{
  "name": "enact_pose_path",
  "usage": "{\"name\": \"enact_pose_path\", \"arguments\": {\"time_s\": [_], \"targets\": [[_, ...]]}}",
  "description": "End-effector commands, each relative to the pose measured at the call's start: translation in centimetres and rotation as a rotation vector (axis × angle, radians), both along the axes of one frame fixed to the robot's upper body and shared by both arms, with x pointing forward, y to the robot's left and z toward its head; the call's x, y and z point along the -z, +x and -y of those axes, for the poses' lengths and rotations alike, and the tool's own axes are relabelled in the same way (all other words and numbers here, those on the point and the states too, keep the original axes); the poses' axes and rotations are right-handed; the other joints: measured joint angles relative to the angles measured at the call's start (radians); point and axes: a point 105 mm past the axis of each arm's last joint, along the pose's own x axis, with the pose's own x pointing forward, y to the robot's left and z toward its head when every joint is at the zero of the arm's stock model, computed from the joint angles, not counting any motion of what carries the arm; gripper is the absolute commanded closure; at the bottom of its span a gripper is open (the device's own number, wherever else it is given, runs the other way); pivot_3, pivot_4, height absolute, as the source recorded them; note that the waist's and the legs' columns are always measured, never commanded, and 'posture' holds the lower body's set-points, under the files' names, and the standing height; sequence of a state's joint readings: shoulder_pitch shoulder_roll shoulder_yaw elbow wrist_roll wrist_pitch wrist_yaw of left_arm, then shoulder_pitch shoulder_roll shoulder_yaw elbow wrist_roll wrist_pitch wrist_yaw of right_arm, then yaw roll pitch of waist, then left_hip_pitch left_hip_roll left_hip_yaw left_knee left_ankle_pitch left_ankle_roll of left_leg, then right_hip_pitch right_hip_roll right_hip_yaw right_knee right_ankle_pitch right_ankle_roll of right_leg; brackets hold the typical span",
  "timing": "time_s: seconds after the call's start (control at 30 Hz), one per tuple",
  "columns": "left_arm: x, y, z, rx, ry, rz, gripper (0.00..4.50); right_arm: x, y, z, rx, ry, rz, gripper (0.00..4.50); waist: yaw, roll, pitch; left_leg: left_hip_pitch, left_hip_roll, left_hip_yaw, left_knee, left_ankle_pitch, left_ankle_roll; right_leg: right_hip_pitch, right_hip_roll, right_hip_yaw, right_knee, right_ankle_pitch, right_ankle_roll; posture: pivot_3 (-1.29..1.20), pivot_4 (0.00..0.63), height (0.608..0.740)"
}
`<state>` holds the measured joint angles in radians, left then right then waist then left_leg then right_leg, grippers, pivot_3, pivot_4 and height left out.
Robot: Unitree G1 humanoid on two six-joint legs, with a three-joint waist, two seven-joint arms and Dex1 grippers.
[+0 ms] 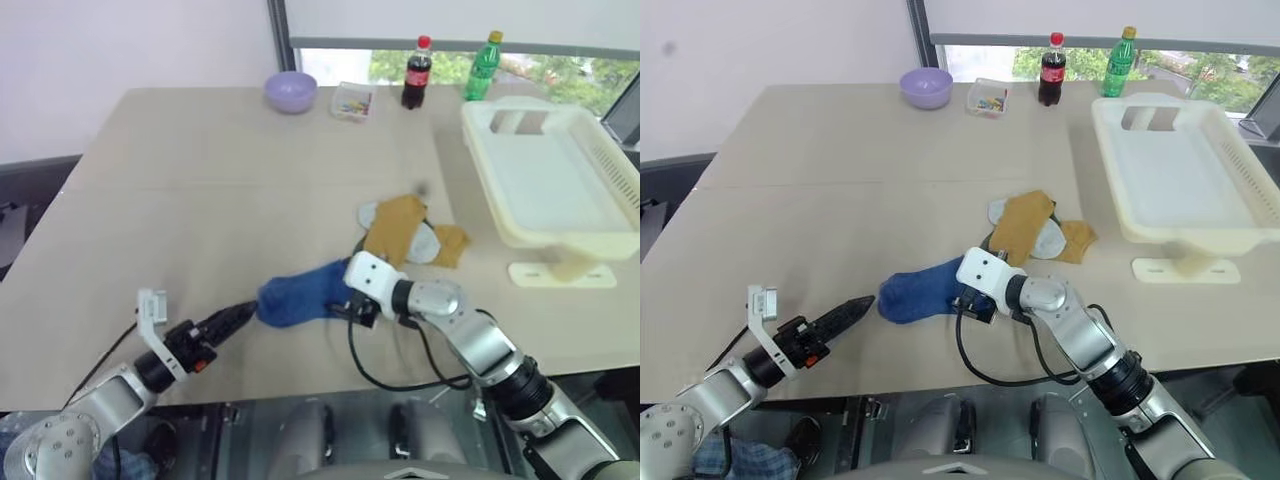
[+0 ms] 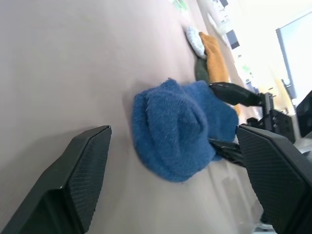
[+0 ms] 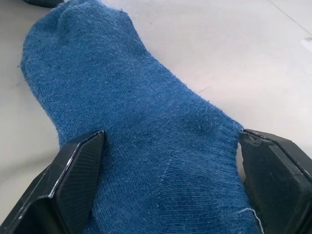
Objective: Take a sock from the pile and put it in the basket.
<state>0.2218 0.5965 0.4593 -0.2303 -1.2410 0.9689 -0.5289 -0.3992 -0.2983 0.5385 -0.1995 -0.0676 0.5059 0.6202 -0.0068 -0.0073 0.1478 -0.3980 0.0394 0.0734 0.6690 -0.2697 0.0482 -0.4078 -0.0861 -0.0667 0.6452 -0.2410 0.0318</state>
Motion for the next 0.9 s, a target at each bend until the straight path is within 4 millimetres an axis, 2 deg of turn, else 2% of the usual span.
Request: {"name": "enact_pose_path", "arguments": {"time_s": [0.03, 0.2, 0.3, 0.4, 0.57, 0.63, 0.7, 0.8, 0.9], "targets": [[4.3, -0.3, 1.8, 0.089, 0.001, -0.230, 0.05, 1.1, 0.4, 0.8, 0.041, -0.051, -0.011, 0.00, 0.005, 0.006, -0.004, 0.001, 0.000, 0.000, 0.000, 0.000, 0.000, 0.001, 0.000, 0.000, 0.000, 0.000, 0.000, 0.00, 0.150, 0.740], [4.8, 1.0, 3.9, 0.229, -0.091, -0.359, 0.05, 0.9, 0.6, 0.6, 0.042, -0.053, -0.003, 0.00, 0.021, 0.015, -0.012, 0.004, -0.001, -0.001, 0.000, 0.000, 0.000, 0.003, 0.000, -0.001, 0.000, 0.000, 0.001, 0.00, 0.150, 0.740], [4.7, 1.2, 5.3, 0.315, -0.136, -0.419, 0.05, 0.7, 0.9, 0.6, 0.051, -0.051, 0.016, 0.00, 0.021, 0.016, -0.014, 0.005, -0.002, -0.001, 0.000, 0.000, 0.000, 0.005, 0.001, -0.001, 0.000, 0.000, 0.001, 0.00, 0.150, 0.740], [3.4, 1.0, 6.2, 0.397, -0.216, -0.421, 0.05, 0.2, 1.1, 0.7, 0.072, -0.031, 0.029, 0.00, 0.016, 0.015, -0.014, 0.005, -0.002, -0.001, 0.000, 0.000, 0.000, 0.005, 0.001, 0.000, 0.000, 0.000, 0.001, 0.00, 0.150, 0.740], [-0.6, 1.1, 5.9, 0.456, -0.429, -0.322, 0.05, -0.2, 0.9, 1.5, 0.095, -0.023, 0.021, 0.00, 0.001, 0.010, -0.011, 0.001, -0.002, 0.000, 0.000, 0.002, -0.004, 0.003, 0.000, 0.000, -0.001, 0.001, 0.003, 0.00, 0.150, 0.740], [-1.0, 1.9, 5.7, 0.428, -0.433, -0.305, 0.05, -0.9, 0.9, 1.9, 0.084, -0.035, 0.033, 0.00, 0.000, 0.005, -0.008, 0.000, -0.001, -0.002, 0.000, 0.003, -0.004, 0.002, 0.000, 0.000, -0.001, 0.001, 0.003, 0.00, 0.150, 0.740], [-1.8, 2.4, 5.9, 0.434, -0.447, -0.275, 0.05, -2.6, 1.2, 2.3, 0.084, -0.019, 0.042, 0.00, 0.000, 0.003, -0.006, 0.000, -0.001, -0.002, 0.000, 0.003, -0.004, 0.002, 0.000, -0.001, -0.001, 0.000, 0.002, 0.00, 0.150, 0.740], [-2.1, 2.2, 6.6, 0.467, -0.437, -0.268, 0.05, -5.1, 1.4, 2.1, 0.075, 0.031, 0.035, 0.00, -0.004, -0.003, 0.000, 0.000, -0.001, -0.002, 0.000, 0.003, -0.004, 0.002, -0.001, 0.000, -0.001, 0.000, 0.001, 0.00, 0.150, 0.740], [-2.0, 1.9, 7.0, 0.478, -0.432, -0.275, 0.05, -6.0, 1.6, 1.8, 0.075, 0.069, 0.019, 0.00, -0.007, -0.005, 0.002, -0.001, 0.000, -0.002, -0.001, 0.003, -0.005, 0.001, -0.002, 0.000, -0.001, 0.001, 0.002, 0.00, 0.150, 0.740]]}}
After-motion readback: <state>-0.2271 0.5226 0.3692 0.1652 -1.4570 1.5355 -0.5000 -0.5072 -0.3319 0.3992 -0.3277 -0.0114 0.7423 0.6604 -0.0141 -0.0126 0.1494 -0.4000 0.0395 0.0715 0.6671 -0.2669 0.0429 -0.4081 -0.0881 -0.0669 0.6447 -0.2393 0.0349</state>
